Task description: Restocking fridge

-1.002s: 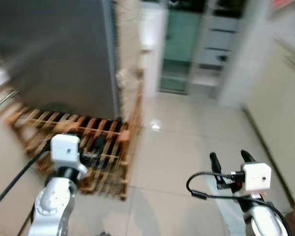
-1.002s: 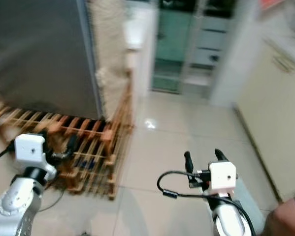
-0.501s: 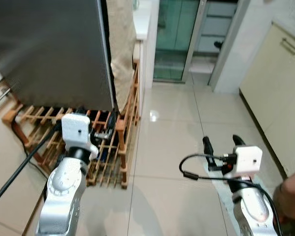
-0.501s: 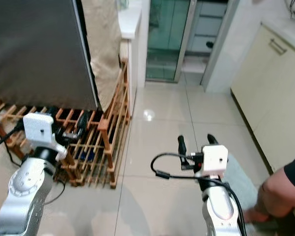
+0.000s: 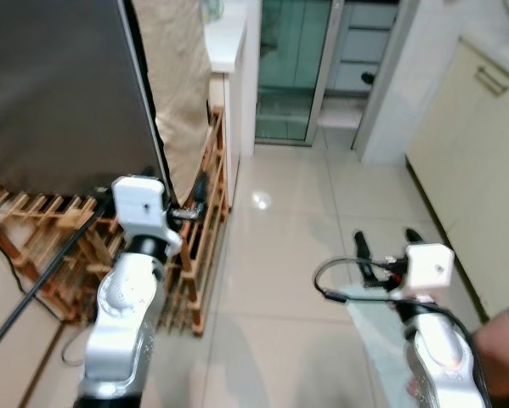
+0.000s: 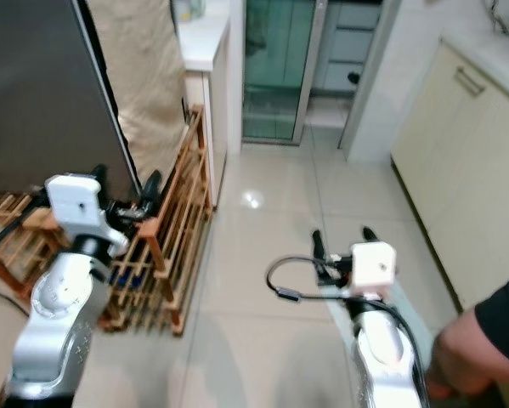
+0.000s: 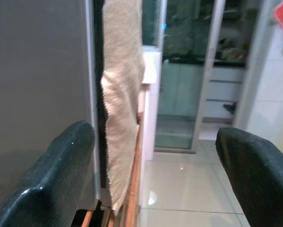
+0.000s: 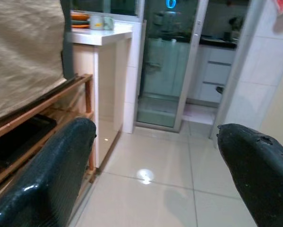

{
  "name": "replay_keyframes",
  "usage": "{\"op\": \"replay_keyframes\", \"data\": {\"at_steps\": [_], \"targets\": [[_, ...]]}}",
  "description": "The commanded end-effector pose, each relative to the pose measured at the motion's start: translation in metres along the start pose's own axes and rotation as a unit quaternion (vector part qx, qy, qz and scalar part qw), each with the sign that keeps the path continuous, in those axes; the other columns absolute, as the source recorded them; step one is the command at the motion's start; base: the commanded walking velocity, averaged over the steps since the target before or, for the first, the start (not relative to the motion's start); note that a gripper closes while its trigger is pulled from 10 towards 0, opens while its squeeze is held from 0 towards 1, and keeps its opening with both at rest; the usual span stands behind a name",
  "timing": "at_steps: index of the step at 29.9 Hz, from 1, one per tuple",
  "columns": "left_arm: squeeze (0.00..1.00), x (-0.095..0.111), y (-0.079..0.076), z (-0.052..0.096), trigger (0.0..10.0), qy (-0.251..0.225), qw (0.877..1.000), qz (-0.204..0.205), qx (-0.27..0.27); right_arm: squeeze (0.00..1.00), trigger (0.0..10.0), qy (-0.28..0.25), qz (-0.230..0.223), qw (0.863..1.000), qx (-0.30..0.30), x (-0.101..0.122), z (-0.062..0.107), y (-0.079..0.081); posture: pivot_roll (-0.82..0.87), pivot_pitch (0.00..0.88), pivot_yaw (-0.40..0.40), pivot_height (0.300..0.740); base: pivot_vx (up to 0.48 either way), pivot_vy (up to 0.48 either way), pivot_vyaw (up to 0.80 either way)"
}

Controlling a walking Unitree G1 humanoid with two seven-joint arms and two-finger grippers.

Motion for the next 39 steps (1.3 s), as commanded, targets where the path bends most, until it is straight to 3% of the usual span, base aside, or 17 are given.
{"op": "replay_keyframes", "data": {"at_steps": [1, 20, 30, 39], "targets": [[0.00, 0.001, -0.005, -0.005, 10.0, 0.006, 1.000, 0.010, 0.002, 0.00, 10.0, 0.005, 0.014, 1.000, -0.008, 0.001, 0.000, -0.009, -0.07, 0.000, -0.016, 0.740, 0.465, 0.000, 0.00], [0.00, 0.004, -0.005, -0.016, 10.0, 0.009, 0.999, 0.019, 0.027, 0.00, 10.0, 0.015, 0.017, 1.000, 0.011, -0.003, -0.007, -0.007, -0.06, 0.000, -0.025, 0.740, 0.456, 0.000, 0.54], [0.00, 0.015, 0.000, -0.021, 10.0, -0.010, 0.999, 0.012, 0.041, 0.00, 10.0, 0.022, 0.013, 1.000, 0.007, -0.008, -0.006, -0.009, -0.07, 0.000, -0.019, 0.740, 0.000, 0.000, 0.00], [0.00, 0.022, -0.006, -0.022, 10.0, -0.014, 1.000, 0.022, 0.004, 0.00, 10.0, 0.027, 0.011, 1.000, 0.007, -0.011, -0.005, -0.010, -0.07, 0.000, -0.020, 0.740, 0.000, 0.000, 0.00]]}}
Point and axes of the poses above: a point about 5 cm out from each wrist's last joint towards the gripper, its own z axis pointing back from the gripper into the wrist, its own x axis along the axis of the wrist's last joint, y = z × x, the point moved 1 cm from there along -z, pointing out of the wrist towards the gripper, and after that the axes turned 9 degrees about -z, right-handed, at the moved point
